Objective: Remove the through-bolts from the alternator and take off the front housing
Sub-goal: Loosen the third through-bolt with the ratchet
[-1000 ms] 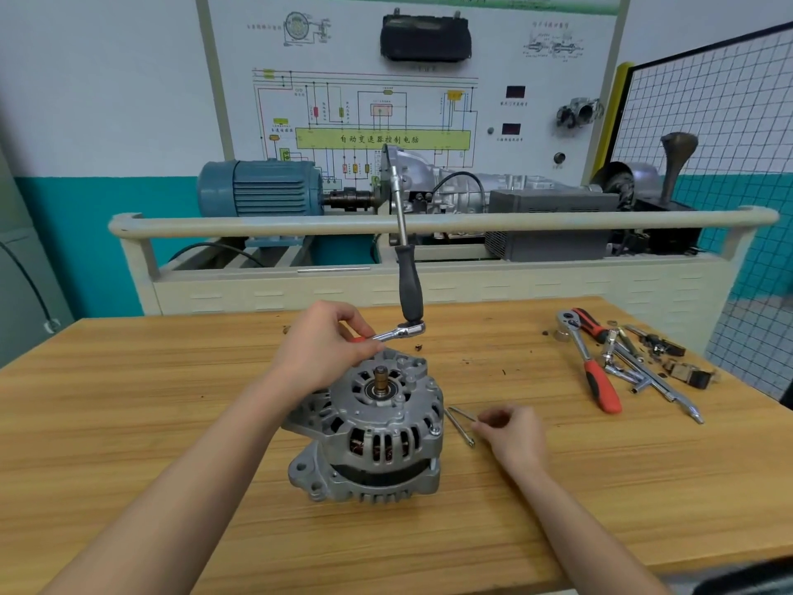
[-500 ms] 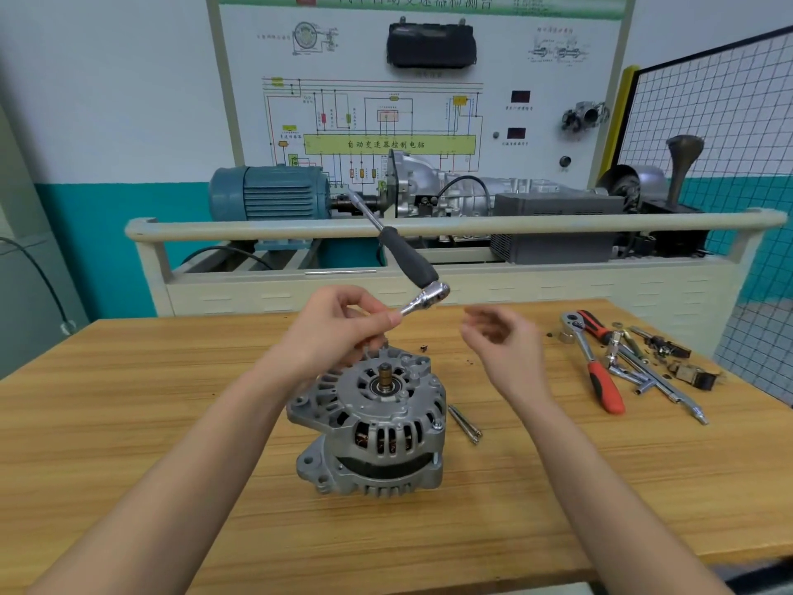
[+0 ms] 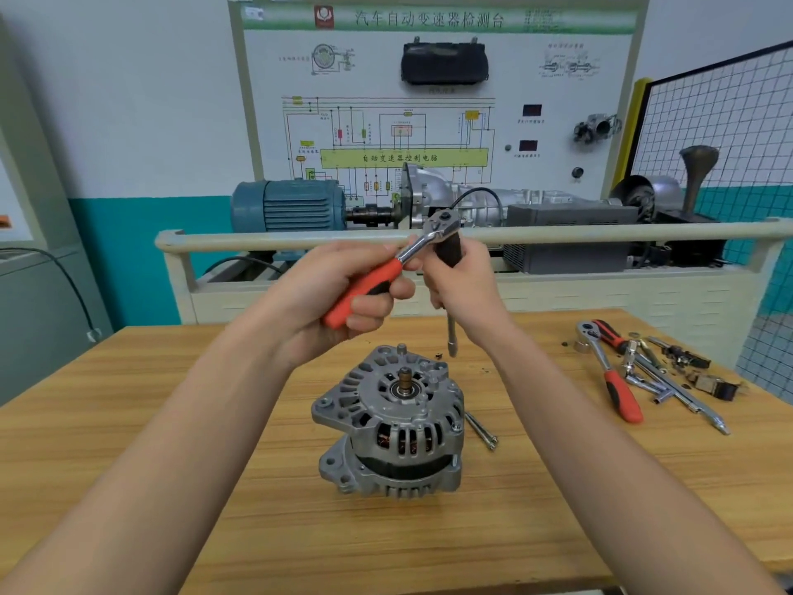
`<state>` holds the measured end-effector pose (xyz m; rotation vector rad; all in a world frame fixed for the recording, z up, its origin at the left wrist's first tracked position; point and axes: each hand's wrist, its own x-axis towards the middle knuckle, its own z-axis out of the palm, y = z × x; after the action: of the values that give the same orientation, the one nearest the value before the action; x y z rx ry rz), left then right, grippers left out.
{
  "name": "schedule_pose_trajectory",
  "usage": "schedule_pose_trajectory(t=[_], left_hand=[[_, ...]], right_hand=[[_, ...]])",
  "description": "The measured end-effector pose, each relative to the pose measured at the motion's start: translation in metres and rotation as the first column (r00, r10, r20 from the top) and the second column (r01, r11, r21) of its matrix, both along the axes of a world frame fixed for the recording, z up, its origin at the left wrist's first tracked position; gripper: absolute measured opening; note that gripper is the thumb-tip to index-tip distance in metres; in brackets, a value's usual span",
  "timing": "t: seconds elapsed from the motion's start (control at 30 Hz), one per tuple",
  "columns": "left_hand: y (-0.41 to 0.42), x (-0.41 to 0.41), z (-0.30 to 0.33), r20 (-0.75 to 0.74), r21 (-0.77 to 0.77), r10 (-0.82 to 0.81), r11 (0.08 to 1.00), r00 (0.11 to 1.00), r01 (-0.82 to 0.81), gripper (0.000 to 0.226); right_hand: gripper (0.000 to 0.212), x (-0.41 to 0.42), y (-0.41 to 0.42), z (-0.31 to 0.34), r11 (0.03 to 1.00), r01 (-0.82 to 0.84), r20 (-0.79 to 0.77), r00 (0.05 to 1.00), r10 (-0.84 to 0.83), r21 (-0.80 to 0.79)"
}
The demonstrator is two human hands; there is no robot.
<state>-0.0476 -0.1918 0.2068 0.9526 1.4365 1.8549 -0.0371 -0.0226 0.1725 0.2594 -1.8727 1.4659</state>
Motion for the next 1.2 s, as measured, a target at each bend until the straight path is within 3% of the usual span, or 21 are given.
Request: schedule_pose_trajectory(t=[0.07,0.13,0.2,0.23,0.3,0.37,0.4,0.77,1.2], left_hand=[[-0.005,-0.011,0.000,0.063,0.021,-0.047,0.999,0.997,0.046,0.042],[-0.004,-0.023,-0.012,0.073,-0.040,0.028,0.999,0.997,-0.025,0.050],[0.007,-0.031,-0.038,-0.161,-0.253,0.234,0.929,0.959,-0.269,0.043],[0.014,-0.032,-0.055,-0.377,-0.343,0.277,0.845,0.884,-0.411,0.040],[0.028,-0.035,-0.091,-0.754,-0.405,0.093,0.714,0.650,-0.572,0.045],[0.036,-0.037,-0.116,-0.883,-0.407,-0.108,0.661,0.457,-0.631,0.057],[0.037,-0.040,-0.122,-0.902,-0.391,-0.131,0.651,0.411,-0.650,0.058],[0.034,-0.062,-0.118,-0.860,-0.420,-0.176,0.777,0.480,-0.468,0.037],[0.033,-0.061,-0.117,-0.873,-0.386,-0.130,0.775,0.471,-0.500,0.038]], right_hand=[[0.027,-0.001,0.000,0.000,0.998,0.054,0.001,0.999,-0.054,-0.026],[0.031,0.001,0.002,0.002,0.995,0.092,0.006,0.996,-0.092,-0.046],[0.033,0.003,0.003,0.003,0.991,0.072,0.028,0.997,-0.069,-0.116],[0.032,0.004,0.003,0.004,0.986,0.046,0.045,0.998,-0.039,-0.160],[0.031,0.005,0.002,0.003,0.972,0.005,0.080,0.997,0.014,-0.236],[0.037,0.006,0.000,-0.001,0.965,-0.010,0.106,0.994,0.039,-0.261],[0.039,0.006,0.000,-0.002,0.965,-0.013,0.117,0.992,0.045,-0.262],[0.045,0.020,-0.017,-0.015,0.936,-0.134,0.202,0.957,0.207,-0.325],[0.041,0.032,-0.031,-0.019,0.946,-0.117,0.180,0.967,0.177,-0.302]])
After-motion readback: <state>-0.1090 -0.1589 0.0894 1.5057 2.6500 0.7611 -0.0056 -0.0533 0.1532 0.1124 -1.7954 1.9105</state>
